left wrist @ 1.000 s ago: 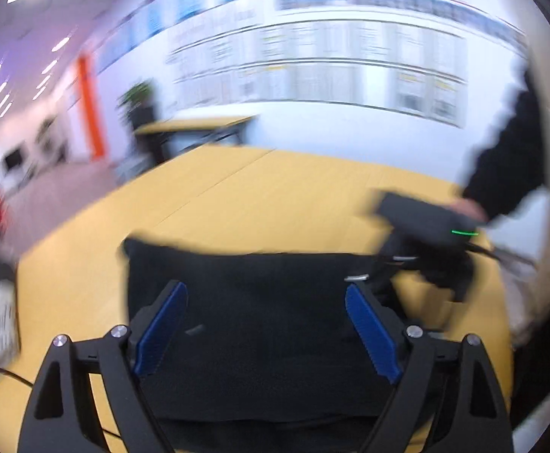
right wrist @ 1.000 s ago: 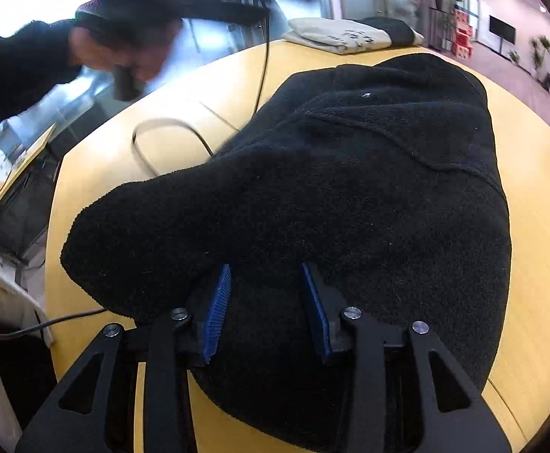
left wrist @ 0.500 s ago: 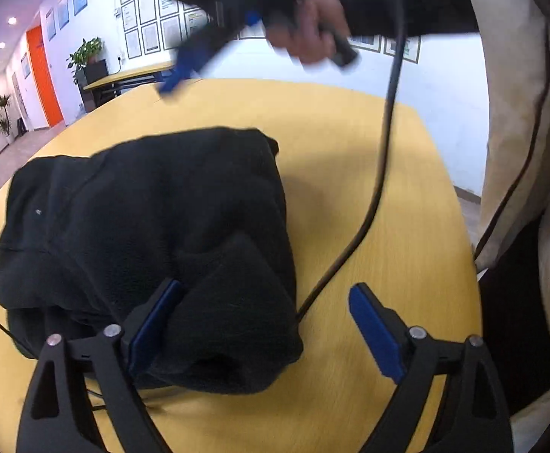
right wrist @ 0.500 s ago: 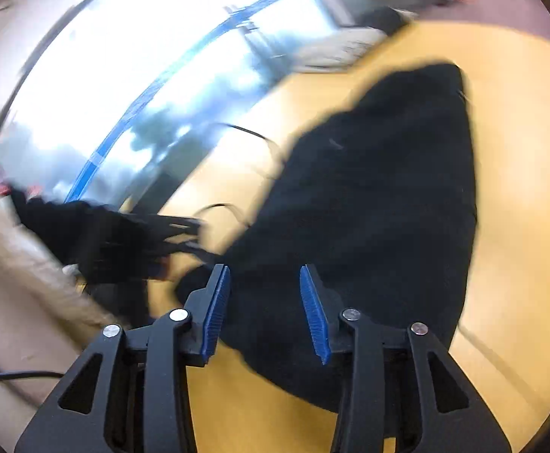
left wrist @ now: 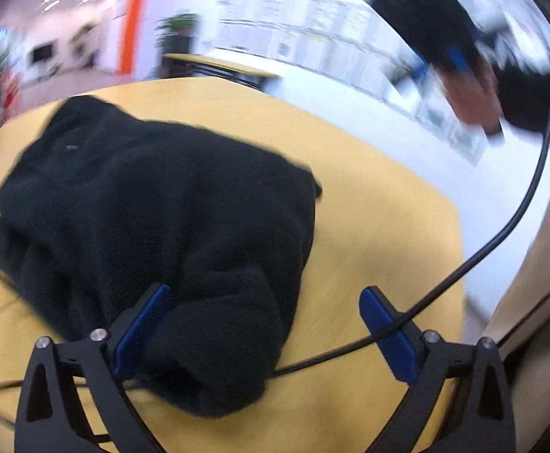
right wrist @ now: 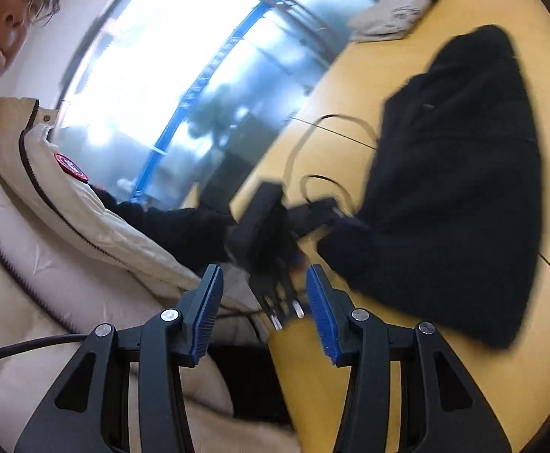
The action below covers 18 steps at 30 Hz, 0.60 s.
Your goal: Fold clothes
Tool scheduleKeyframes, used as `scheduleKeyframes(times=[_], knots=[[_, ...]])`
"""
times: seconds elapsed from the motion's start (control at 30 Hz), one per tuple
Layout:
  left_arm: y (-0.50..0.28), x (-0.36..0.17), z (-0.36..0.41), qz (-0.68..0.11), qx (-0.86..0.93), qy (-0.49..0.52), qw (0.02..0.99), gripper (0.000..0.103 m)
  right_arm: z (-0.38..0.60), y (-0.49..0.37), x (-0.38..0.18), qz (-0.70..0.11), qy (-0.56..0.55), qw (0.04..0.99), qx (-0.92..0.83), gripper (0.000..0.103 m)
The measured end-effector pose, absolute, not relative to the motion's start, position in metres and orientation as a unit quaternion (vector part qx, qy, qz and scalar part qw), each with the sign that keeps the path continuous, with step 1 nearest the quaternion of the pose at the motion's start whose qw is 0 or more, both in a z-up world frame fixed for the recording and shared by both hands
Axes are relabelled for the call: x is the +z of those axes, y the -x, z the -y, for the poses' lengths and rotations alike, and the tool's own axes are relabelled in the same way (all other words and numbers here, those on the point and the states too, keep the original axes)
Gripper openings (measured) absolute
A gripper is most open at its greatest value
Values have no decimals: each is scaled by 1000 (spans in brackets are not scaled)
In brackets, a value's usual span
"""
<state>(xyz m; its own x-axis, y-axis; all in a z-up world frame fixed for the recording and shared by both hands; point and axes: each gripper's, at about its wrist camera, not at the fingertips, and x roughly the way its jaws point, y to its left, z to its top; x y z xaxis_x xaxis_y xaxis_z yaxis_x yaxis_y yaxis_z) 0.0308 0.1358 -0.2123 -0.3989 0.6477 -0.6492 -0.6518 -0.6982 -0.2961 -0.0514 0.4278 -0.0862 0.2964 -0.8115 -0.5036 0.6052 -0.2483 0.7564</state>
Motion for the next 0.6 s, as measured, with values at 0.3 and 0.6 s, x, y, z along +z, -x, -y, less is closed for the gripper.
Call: scheduleKeyframes(times=[0.3,0.6], knots=[[-77,-146,-53,195,828,479,215,100,-551,15,-53,49,-586,478,-652,60],[-22,-230,-49,398,751,516,108,100,-593,60,-127,-5,-601,360,-713,68]])
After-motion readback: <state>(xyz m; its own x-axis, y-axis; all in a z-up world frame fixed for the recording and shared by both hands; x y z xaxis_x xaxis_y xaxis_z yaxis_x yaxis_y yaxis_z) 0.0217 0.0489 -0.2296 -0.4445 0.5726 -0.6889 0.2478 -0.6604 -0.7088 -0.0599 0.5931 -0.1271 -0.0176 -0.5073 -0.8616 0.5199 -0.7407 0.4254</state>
